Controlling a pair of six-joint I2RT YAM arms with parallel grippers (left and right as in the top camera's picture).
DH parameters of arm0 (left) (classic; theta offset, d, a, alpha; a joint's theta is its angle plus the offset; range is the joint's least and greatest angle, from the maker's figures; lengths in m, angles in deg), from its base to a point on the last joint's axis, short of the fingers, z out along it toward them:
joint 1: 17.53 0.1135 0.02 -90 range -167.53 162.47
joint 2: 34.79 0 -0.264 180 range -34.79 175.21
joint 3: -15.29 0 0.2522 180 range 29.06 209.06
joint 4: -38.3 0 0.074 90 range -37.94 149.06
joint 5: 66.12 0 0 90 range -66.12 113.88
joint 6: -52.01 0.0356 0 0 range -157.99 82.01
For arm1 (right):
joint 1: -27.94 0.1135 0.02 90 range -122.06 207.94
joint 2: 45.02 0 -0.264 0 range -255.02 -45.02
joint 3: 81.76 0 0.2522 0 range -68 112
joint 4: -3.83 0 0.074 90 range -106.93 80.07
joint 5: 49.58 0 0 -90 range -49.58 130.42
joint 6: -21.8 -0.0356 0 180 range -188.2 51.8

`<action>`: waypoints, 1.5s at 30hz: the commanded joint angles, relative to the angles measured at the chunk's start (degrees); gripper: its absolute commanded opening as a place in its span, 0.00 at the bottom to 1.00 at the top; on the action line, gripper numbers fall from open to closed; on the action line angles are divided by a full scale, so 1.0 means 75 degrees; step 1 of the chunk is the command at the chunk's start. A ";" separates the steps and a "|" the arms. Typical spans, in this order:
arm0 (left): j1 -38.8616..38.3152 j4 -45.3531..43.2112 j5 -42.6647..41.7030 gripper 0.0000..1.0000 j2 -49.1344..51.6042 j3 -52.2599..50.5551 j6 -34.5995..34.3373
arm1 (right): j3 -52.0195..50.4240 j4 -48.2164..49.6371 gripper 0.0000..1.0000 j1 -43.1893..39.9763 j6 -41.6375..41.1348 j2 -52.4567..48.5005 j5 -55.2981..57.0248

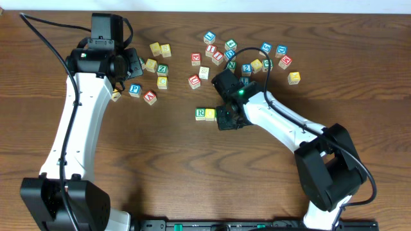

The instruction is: Spell out ROBOT

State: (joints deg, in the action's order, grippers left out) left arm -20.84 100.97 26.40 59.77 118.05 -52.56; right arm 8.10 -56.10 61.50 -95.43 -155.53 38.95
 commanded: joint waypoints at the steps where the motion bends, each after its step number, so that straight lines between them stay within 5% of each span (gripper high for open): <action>1: 0.0003 0.0015 0.0070 0.08 -0.0076 0.0093 0.0047 | -0.0064 0.0023 0.01 -0.0201 -0.0140 -0.0198 -0.0087; 26: 0.0003 0.0015 0.0070 0.08 -0.0076 0.0093 0.0050 | 0.0356 0.0224 0.01 -0.0632 0.0262 0.0557 0.0283; 45: 0.0003 0.0012 0.0070 0.08 -0.0061 0.0093 0.0050 | 0.0309 0.1338 0.01 -0.0796 0.0006 -0.0408 0.0766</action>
State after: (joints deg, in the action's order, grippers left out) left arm -20.84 100.97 26.40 59.77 118.05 -52.56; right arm 9.85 -46.22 55.75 -94.99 -156.98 44.96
